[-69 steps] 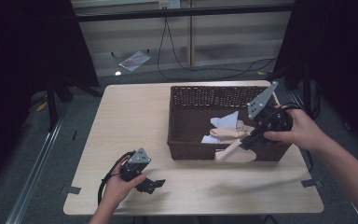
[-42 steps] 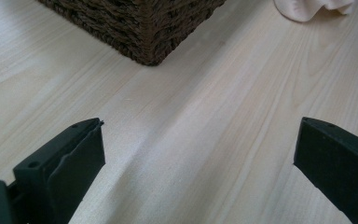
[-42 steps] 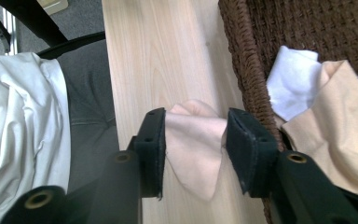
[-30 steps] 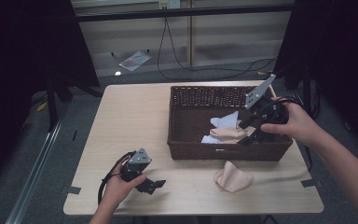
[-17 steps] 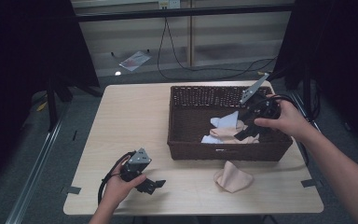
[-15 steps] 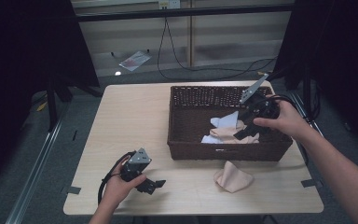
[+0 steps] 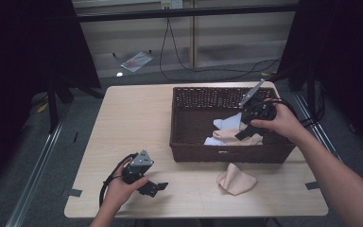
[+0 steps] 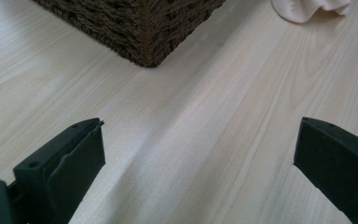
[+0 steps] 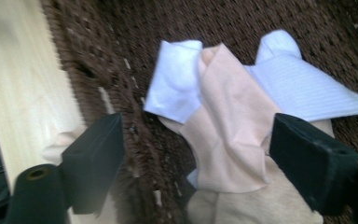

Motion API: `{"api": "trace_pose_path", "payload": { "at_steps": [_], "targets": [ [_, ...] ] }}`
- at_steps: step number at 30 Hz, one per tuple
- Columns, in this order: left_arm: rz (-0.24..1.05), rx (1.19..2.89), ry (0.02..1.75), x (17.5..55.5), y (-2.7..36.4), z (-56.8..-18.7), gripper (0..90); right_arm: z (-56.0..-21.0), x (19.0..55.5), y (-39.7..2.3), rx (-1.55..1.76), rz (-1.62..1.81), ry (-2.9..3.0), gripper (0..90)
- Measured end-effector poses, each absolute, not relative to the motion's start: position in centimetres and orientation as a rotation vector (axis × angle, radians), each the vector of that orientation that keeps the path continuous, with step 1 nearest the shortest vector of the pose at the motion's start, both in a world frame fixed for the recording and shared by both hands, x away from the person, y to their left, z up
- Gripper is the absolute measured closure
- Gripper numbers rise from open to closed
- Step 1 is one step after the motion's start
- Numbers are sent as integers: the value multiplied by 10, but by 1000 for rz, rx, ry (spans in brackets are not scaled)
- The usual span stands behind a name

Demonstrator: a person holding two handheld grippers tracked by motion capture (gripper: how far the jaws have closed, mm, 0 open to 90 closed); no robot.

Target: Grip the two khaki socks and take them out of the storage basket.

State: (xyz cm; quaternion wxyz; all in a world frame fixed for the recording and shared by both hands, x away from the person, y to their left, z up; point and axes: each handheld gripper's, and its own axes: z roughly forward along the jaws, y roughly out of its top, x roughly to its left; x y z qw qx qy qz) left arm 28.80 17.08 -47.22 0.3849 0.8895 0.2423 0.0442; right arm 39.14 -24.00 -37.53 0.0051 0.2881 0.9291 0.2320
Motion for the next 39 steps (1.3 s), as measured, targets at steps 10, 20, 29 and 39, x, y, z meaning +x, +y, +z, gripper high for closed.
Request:
{"api": "trace_pose_path", "payload": {
  "at_steps": [10, 20, 29, 39],
  "targets": [
    [113, 2266, 613, 288, 172, -471, 16, -399, 403, -237, 952, 640, 2909, 290],
    [113, 2275, 610, 288, 171, -472, 16, -420, 406, -245, 969, 558, 2905, 365],
    [107, 2272, 608, 288, 170, -473, 16, -437, 408, -249, 989, 480, 2921, 412],
    [113, 2271, 618, 288, 171, -472, 16, -438, 407, -254, 1022, 485, 2955, 856]
  ]
}}
